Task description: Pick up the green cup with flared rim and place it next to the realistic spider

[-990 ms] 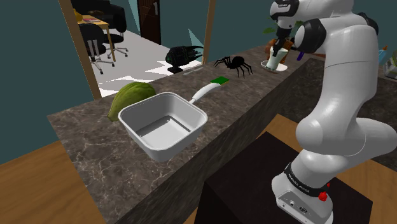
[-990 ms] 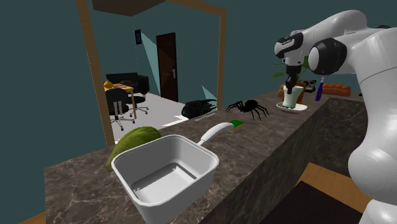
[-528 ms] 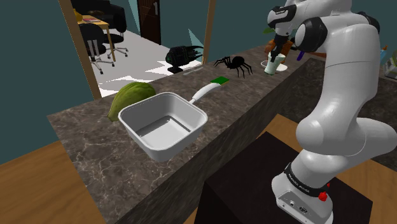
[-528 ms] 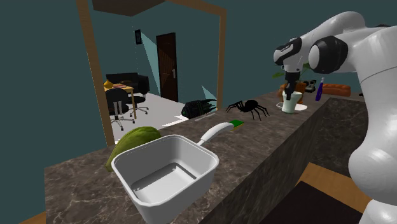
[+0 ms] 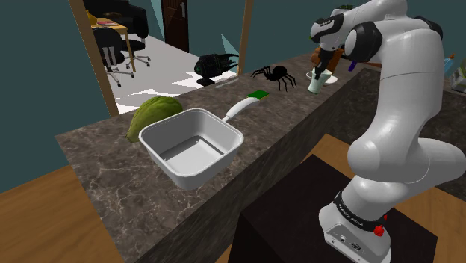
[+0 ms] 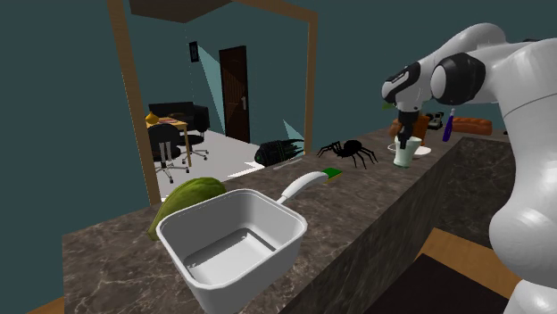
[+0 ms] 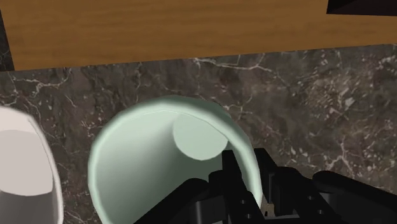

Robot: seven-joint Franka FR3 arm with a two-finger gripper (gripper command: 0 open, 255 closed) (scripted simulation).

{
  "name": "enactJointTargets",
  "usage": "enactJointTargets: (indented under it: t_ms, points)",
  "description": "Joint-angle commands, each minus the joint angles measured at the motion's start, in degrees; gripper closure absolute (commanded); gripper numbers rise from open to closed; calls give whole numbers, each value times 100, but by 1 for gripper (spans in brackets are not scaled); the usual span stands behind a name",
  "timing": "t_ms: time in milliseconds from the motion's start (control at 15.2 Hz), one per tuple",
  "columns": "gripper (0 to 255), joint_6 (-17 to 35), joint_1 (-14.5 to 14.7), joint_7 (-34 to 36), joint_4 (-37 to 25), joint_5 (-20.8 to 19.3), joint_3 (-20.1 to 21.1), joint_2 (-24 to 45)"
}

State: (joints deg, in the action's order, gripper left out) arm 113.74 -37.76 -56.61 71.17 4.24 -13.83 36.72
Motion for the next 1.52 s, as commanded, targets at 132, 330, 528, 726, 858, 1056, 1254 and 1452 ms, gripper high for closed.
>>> enactJointTargets:
  t_ms: [132,330,528,726,858,1056,1254,1452]
  points:
    - [255,289,13,0,256,8,7,28]
    - [255,363,15,0,310,13,11,48]
    - [255,363,15,0,310,13,11,49]
    - [255,363,15,0,310,13,11,49]
    - [0,364,14,-1,311,13,11,49]
    - [0,364,14,0,311,13,11,48]
    - [0,77,37,17,175,-18,-7,-105]
    - [0,-193,53,31,19,-41,-19,-220]
